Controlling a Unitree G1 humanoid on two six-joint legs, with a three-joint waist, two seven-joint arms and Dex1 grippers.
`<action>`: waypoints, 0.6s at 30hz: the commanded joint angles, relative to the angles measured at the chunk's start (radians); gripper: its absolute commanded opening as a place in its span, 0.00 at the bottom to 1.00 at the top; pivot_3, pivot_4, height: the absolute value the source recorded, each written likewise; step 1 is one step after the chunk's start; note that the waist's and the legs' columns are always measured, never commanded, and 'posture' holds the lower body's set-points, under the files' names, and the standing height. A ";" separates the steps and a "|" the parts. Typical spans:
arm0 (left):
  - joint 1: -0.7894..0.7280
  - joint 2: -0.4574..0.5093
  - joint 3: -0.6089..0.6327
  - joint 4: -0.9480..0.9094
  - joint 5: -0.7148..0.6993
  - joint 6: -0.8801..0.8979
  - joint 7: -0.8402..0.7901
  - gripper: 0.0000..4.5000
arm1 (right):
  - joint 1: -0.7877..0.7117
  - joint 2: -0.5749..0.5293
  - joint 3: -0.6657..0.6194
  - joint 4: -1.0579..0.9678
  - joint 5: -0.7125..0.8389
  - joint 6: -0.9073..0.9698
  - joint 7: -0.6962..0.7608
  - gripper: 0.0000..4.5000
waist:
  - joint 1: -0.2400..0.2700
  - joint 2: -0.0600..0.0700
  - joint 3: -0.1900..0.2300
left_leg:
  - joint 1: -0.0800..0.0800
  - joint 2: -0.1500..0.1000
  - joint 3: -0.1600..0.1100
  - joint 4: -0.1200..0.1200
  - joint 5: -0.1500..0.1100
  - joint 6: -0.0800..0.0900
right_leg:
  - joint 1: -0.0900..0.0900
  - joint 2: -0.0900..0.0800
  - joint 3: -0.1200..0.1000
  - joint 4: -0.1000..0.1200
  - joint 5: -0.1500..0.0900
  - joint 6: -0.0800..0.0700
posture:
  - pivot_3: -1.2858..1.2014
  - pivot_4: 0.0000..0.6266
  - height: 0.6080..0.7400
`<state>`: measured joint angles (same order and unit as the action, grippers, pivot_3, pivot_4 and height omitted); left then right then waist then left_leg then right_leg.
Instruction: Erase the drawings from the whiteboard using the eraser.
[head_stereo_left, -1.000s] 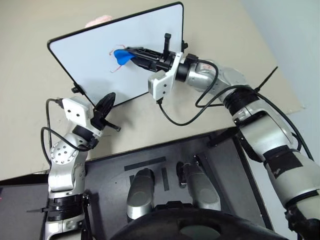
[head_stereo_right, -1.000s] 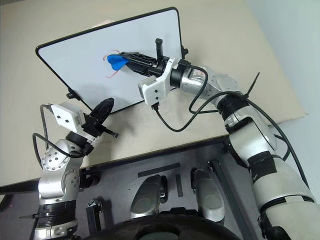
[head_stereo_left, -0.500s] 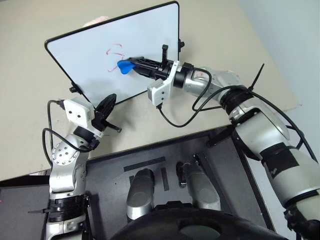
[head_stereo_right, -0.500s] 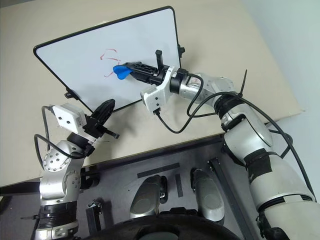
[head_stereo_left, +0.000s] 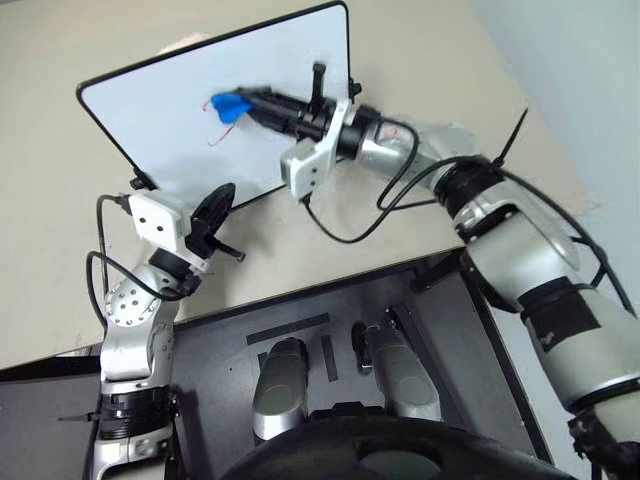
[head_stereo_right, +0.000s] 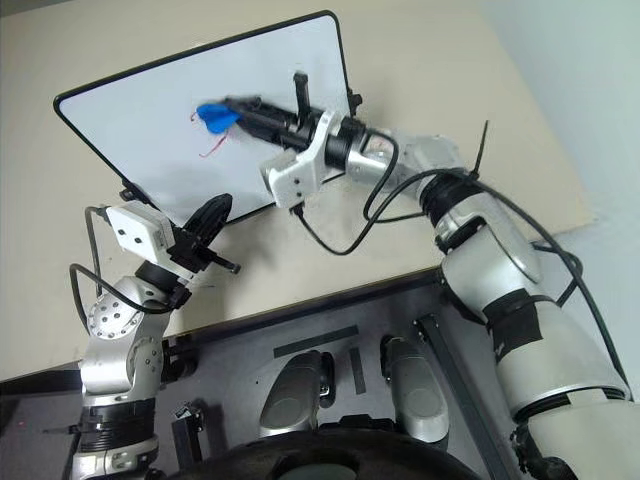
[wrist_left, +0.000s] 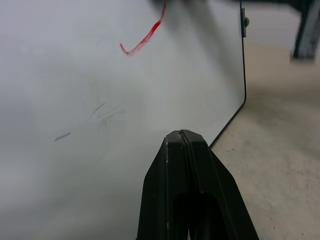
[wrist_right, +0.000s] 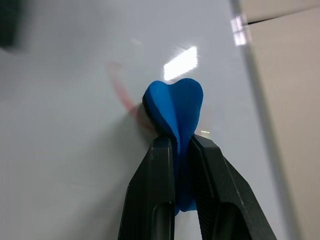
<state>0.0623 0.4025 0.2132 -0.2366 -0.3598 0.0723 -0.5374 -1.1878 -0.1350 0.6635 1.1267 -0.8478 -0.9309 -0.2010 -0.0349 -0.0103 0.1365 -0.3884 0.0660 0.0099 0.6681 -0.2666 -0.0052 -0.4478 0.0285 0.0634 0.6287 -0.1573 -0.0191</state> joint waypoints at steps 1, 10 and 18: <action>-0.005 -0.002 0.000 -0.016 0.005 -0.022 0.000 0.00 | 0.004 0.010 0.017 0.004 0.001 0.015 0.029 0.11 | 0.002 0.000 0.000 | 0.000 0.000 0.000 0.000 0.000 0.000 | 0.000 0.000 0.000 0.000 0.000 0.000 | 0.52 0.24 1.00; 0.006 0.000 0.005 -0.018 0.005 -0.025 -0.003 0.00 | -0.088 -0.024 -0.042 -0.029 0.023 0.066 -0.045 0.11 | 0.002 0.000 0.000 | -0.004 0.000 0.000 0.001 0.000 -0.001 | -0.003 0.000 0.000 -0.001 0.000 0.000 | 0.52 0.24 1.00; 0.012 -0.002 0.005 -0.021 0.004 -0.026 -0.002 0.00 | -0.136 -0.024 -0.057 -0.053 0.034 0.075 -0.072 0.11 | 0.002 0.000 0.000 | -0.004 0.001 0.000 0.000 0.000 -0.001 | -0.005 0.000 -0.002 0.000 0.003 -0.003 | 0.52 0.24 1.00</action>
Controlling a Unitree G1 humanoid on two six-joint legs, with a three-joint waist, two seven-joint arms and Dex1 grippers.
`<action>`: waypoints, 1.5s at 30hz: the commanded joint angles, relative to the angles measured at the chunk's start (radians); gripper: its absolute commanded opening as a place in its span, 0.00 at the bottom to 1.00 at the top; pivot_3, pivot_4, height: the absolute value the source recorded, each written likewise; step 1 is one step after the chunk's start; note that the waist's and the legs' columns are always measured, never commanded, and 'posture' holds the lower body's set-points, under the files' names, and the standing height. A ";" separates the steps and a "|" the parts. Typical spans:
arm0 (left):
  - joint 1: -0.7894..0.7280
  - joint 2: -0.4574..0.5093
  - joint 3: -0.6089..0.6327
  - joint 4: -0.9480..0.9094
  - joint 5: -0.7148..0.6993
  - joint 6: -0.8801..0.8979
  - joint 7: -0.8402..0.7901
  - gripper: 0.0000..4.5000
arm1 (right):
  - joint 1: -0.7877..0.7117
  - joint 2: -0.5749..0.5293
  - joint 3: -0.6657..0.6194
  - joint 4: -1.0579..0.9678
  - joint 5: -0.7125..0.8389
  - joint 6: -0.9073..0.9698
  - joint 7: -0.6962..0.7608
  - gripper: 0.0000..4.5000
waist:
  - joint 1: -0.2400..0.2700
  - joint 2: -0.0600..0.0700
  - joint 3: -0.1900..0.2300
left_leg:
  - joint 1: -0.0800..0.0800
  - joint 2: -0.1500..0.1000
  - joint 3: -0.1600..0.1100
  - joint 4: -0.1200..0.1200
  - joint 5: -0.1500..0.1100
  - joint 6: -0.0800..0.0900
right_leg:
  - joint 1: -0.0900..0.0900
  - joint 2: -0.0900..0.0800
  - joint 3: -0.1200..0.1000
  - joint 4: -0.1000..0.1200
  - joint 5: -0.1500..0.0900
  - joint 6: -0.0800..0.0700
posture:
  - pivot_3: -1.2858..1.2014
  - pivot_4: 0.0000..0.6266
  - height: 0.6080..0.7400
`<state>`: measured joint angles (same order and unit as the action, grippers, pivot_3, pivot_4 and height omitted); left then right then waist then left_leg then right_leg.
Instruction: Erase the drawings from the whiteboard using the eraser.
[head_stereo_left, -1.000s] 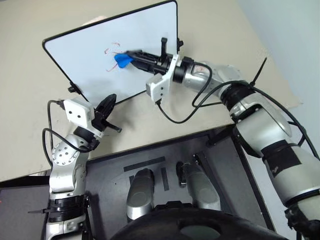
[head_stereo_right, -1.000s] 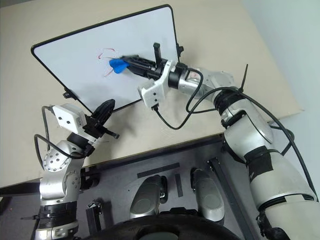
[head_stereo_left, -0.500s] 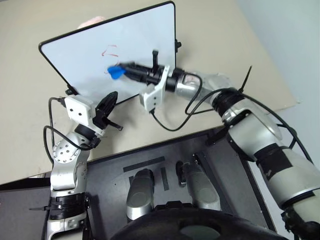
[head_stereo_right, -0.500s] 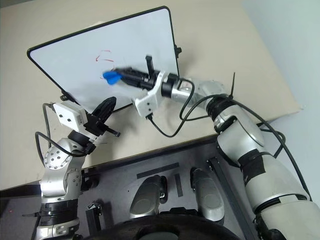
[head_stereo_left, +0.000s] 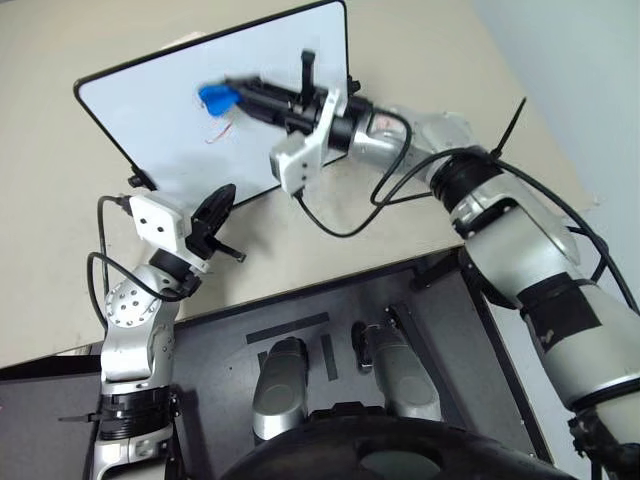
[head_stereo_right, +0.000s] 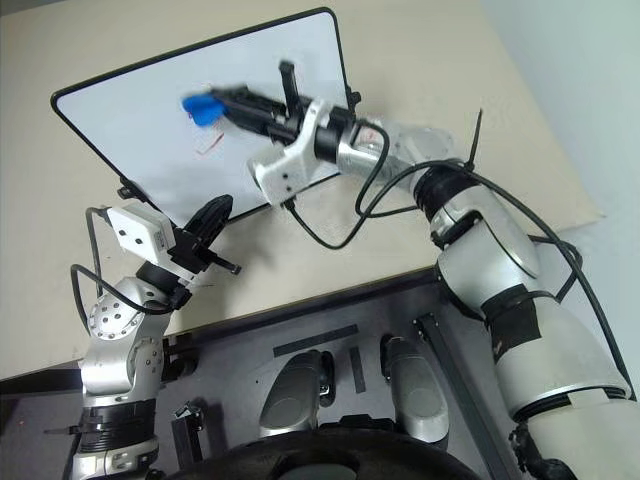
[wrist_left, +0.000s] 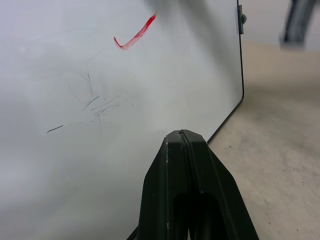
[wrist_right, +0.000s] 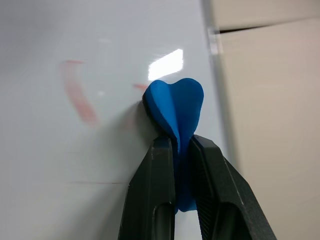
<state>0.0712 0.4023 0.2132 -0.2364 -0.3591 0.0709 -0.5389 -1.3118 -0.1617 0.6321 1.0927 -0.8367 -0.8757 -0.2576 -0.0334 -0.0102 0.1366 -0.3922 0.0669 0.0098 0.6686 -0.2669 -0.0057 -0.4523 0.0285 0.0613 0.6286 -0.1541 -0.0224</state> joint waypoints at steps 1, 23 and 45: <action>0.004 -0.002 0.005 -0.022 0.003 -0.025 0.000 0.00 | 0.004 0.012 -0.013 -0.016 0.016 0.017 -0.010 0.11 | 0.000 0.000 0.000 | 0.000 0.000 0.000 0.000 0.000 0.000 | 0.000 0.000 0.000 0.000 0.000 0.000 | 0.52 0.24 1.00; 0.013 0.002 0.011 -0.019 0.003 -0.026 0.003 0.00 | -0.007 0.018 -0.027 -0.037 0.038 0.025 -0.006 0.11 | 0.000 0.000 0.000 | -0.001 0.000 0.000 0.001 0.000 0.000 | -0.001 0.000 0.000 0.000 0.000 0.001 | 0.52 0.24 1.00; 0.025 0.007 0.017 -0.030 0.002 -0.023 0.005 0.00 | 0.065 0.085 0.043 0.011 0.005 0.039 0.033 0.11 | 0.001 0.000 0.000 | 0.000 0.000 0.000 0.002 0.000 -0.001 | -0.001 0.000 -0.001 0.000 0.001 0.000 | 0.52 0.24 1.00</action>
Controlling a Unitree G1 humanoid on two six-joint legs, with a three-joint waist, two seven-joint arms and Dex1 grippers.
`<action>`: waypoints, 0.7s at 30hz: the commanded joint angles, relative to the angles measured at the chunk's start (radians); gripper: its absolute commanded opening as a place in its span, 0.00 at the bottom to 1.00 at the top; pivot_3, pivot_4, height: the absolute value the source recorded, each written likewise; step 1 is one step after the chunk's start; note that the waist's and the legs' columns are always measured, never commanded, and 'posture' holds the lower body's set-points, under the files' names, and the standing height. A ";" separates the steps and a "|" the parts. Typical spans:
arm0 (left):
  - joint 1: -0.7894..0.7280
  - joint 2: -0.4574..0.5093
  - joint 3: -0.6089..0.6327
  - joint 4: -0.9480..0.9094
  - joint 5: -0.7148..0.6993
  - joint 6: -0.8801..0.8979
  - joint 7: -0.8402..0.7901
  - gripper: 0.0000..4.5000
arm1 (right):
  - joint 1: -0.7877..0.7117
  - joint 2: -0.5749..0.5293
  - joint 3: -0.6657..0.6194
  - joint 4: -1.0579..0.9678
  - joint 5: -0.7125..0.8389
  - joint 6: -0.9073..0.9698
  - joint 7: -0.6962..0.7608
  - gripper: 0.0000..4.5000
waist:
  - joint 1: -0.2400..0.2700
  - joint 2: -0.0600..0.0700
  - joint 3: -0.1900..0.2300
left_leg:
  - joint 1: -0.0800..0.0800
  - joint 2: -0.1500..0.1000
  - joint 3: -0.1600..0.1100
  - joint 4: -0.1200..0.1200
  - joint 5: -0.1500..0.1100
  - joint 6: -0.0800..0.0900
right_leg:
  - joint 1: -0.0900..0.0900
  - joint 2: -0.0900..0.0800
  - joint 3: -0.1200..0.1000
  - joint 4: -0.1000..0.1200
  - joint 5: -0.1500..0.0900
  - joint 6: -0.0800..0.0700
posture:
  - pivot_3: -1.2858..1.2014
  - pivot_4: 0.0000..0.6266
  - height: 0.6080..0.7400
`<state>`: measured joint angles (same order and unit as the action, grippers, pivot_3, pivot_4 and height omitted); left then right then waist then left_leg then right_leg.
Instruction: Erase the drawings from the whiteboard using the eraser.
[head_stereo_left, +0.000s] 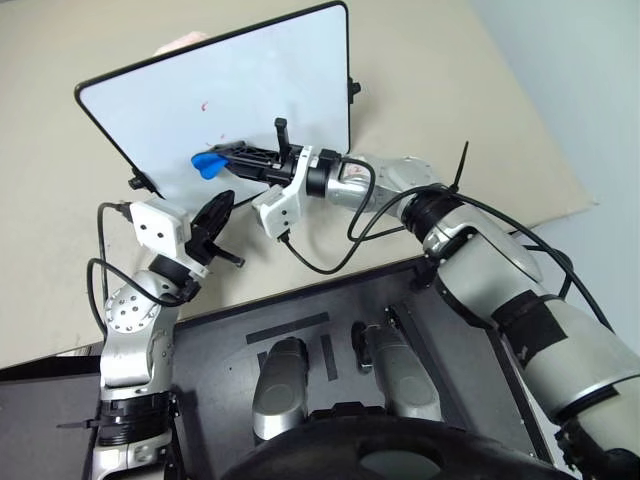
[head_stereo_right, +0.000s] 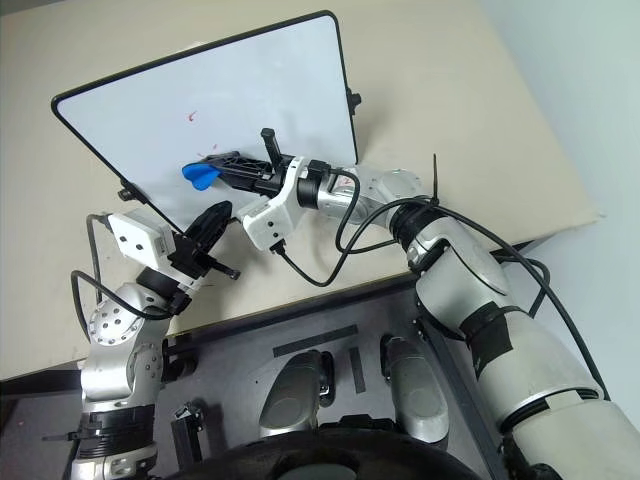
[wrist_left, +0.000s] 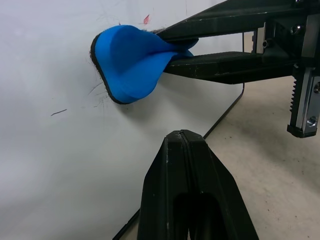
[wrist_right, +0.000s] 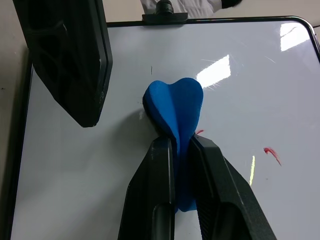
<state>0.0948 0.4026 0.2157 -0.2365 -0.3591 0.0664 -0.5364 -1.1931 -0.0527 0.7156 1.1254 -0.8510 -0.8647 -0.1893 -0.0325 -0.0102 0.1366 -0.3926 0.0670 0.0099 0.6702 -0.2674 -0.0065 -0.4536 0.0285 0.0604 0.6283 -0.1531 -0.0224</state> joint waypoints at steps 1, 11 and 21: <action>0.002 0.006 0.014 -0.031 0.002 -0.019 0.002 0.00 | -0.066 -0.029 -0.048 -0.027 0.022 0.032 -0.046 0.11 | 0.001 0.000 0.000 | 0.000 0.000 0.000 0.000 0.000 0.000 | 0.000 0.000 0.000 0.000 0.000 0.000 | 0.52 0.24 1.00; -0.017 0.006 0.007 -0.023 0.004 -0.017 0.000 0.00 | -0.127 -0.023 -0.050 -0.054 0.007 0.057 -0.126 0.11 | 0.000 0.000 0.000 | 0.000 0.000 0.000 0.000 0.000 0.000 | -0.001 0.000 0.000 0.000 0.000 -0.001 | 0.52 0.24 1.00; -0.011 0.002 0.006 -0.030 0.005 -0.016 0.005 0.00 | -0.010 0.019 0.033 -0.013 -0.023 0.021 -0.032 0.11 | 0.000 0.000 0.000 | 0.000 0.000 0.000 0.000 0.000 0.000 | -0.001 0.000 0.000 0.000 0.000 0.000 | 0.52 0.24 1.00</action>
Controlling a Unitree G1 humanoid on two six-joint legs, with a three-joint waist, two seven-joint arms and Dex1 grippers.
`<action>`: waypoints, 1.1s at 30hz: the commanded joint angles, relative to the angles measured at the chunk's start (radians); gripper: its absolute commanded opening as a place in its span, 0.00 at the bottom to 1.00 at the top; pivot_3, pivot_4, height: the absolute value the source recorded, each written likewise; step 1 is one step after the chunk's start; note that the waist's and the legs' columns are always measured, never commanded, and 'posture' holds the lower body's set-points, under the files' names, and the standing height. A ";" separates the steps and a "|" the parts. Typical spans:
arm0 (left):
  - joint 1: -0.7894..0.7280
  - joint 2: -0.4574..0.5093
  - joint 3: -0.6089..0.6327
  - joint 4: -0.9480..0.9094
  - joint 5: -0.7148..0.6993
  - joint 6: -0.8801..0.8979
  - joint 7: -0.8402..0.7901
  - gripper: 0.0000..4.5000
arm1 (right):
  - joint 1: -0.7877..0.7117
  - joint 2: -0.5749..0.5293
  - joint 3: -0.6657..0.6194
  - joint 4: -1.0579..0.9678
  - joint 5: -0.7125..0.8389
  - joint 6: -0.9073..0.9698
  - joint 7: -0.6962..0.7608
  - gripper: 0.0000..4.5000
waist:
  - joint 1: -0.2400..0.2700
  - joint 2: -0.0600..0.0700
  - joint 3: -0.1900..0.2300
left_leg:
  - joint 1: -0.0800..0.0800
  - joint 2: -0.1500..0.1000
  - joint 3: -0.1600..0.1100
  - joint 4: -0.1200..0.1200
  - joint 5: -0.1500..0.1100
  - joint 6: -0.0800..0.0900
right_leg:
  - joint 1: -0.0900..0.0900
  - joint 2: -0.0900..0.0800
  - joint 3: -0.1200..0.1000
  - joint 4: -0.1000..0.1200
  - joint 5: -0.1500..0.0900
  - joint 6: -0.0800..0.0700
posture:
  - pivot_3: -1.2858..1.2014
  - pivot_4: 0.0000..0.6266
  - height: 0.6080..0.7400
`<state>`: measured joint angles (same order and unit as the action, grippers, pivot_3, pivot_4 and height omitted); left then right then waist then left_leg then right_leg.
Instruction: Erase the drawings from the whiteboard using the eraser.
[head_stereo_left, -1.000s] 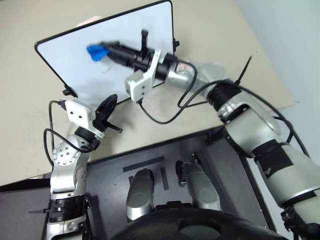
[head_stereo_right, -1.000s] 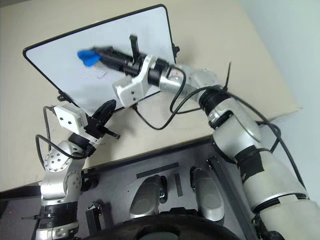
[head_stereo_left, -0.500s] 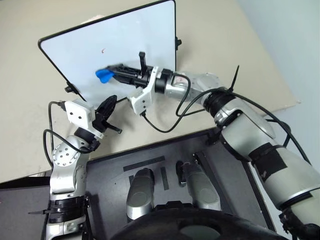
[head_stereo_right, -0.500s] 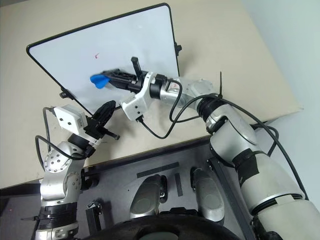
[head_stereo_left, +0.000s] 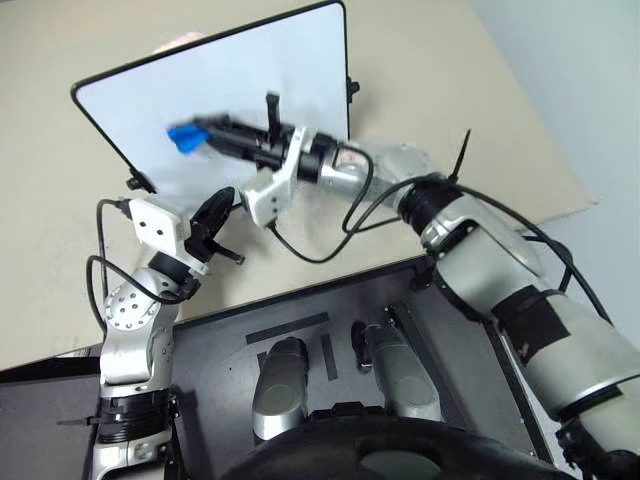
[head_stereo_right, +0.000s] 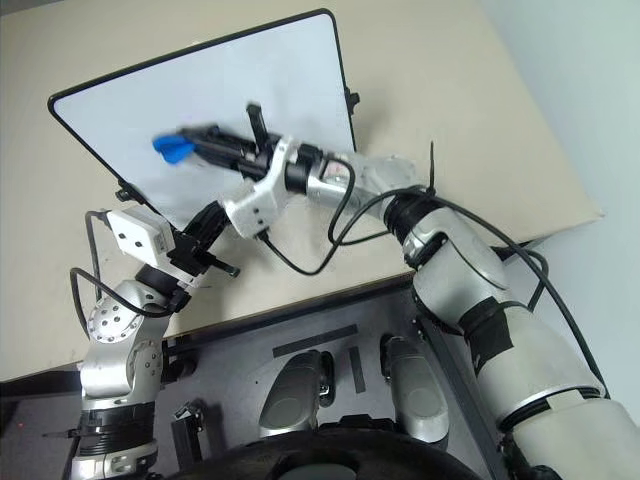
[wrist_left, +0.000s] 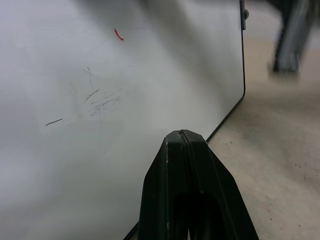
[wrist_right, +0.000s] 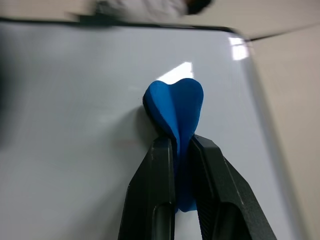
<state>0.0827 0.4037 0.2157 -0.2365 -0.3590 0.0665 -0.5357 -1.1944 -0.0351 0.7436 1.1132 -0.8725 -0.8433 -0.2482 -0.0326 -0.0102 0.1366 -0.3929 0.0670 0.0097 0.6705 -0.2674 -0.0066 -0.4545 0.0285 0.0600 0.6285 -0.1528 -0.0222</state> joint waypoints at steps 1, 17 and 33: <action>0.003 0.001 0.006 -0.031 0.005 -0.015 0.005 0.00 | -0.006 0.001 0.007 -0.003 0.000 -0.002 0.032 0.11 | 0.000 0.000 0.000 | 0.000 0.000 0.000 0.000 0.000 0.000 | 0.000 0.000 0.000 0.000 0.000 0.000 | 0.52 0.24 1.00; -0.002 -0.001 -0.001 -0.029 0.006 -0.015 0.006 0.00 | -0.122 -0.043 -0.081 -0.028 0.039 0.077 -0.072 0.11 | 0.000 0.000 0.000 | -0.001 0.000 0.000 0.000 0.000 -0.001 | -0.001 0.000 0.000 0.000 0.001 -0.002 | 0.52 0.24 1.00; 0.022 0.006 0.002 -0.071 -0.006 0.005 0.015 0.00 | 0.422 -0.396 -0.266 -0.631 0.777 0.259 0.918 0.11 | 0.013 -0.001 -0.001 | -0.007 0.000 0.000 0.009 -0.006 -0.001 | 0.000 0.000 0.000 -0.003 0.001 0.004 | 0.52 0.24 1.00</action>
<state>0.1054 0.4036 0.2133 -0.2662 -0.3607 0.0733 -0.5191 -0.7851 -0.4092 0.5242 0.6085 -0.2257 -0.6653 0.5537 -0.0199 -0.0114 0.1359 -0.4000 0.0671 0.0102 0.6795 -0.2732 -0.0072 -0.4541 0.0285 0.0597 0.6253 -0.1525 -0.0178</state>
